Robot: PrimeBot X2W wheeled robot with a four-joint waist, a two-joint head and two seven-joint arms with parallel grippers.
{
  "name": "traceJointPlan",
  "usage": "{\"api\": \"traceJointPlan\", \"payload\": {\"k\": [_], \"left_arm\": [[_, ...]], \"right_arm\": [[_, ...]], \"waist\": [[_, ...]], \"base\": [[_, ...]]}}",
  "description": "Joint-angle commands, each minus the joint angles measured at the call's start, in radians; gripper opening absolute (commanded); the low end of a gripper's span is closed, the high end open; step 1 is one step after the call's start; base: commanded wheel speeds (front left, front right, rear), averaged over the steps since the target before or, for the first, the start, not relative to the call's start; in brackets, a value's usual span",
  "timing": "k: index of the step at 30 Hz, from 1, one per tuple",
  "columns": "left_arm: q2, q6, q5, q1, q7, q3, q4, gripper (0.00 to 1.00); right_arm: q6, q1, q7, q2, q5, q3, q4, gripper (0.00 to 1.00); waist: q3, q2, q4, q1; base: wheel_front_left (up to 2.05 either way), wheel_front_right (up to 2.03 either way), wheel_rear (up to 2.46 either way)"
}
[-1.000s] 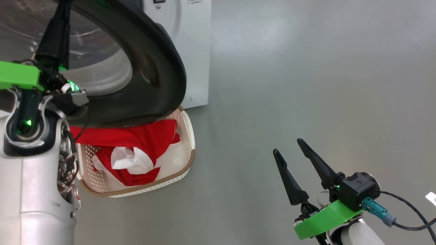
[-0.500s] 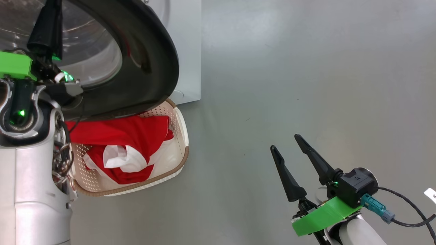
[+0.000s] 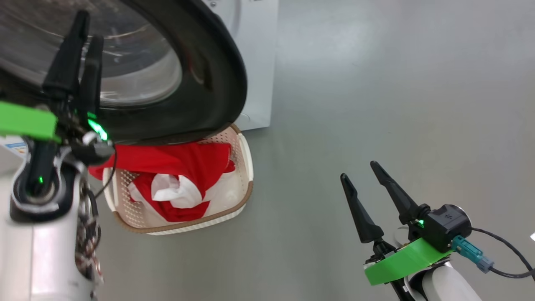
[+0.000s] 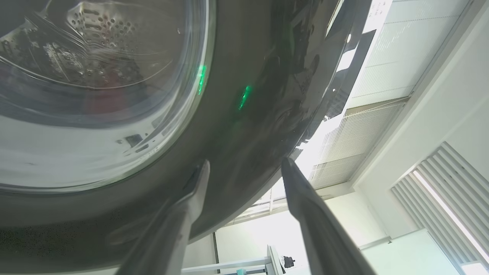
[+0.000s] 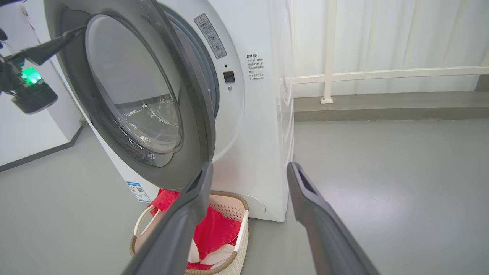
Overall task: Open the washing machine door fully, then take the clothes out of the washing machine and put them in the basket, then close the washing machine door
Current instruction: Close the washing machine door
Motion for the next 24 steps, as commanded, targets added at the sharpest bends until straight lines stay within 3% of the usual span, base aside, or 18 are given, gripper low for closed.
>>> {"api": "traceJointPlan", "payload": {"k": [1, 11, 24], "left_arm": [[0.035, -0.006, 0.014, 0.035, -0.012, 0.022, -0.057, 1.0], [0.048, -0.079, 0.233, 0.333, -0.148, -0.026, -0.232, 1.0], [0.123, -0.106, 0.648, 0.564, -0.37, -0.12, -0.284, 1.0]], "right_arm": [[0.005, -0.013, -0.006, 0.002, 0.008, 0.009, -0.027, 1.0], [0.005, 0.019, -0.006, 0.002, 0.011, -0.045, -0.039, 1.0], [0.005, 0.096, -0.006, 0.002, -0.012, -0.115, -0.045, 1.0]], "waist": [[-0.022, 0.0, 0.029, -0.0001], [-0.078, 0.0, 0.098, -0.0001], [-0.179, 0.0, 0.137, -0.0001]], "base": [[0.0, 0.0, 0.0], [0.0, 0.0, 0.0], [0.0, 0.0, 0.0]]}}
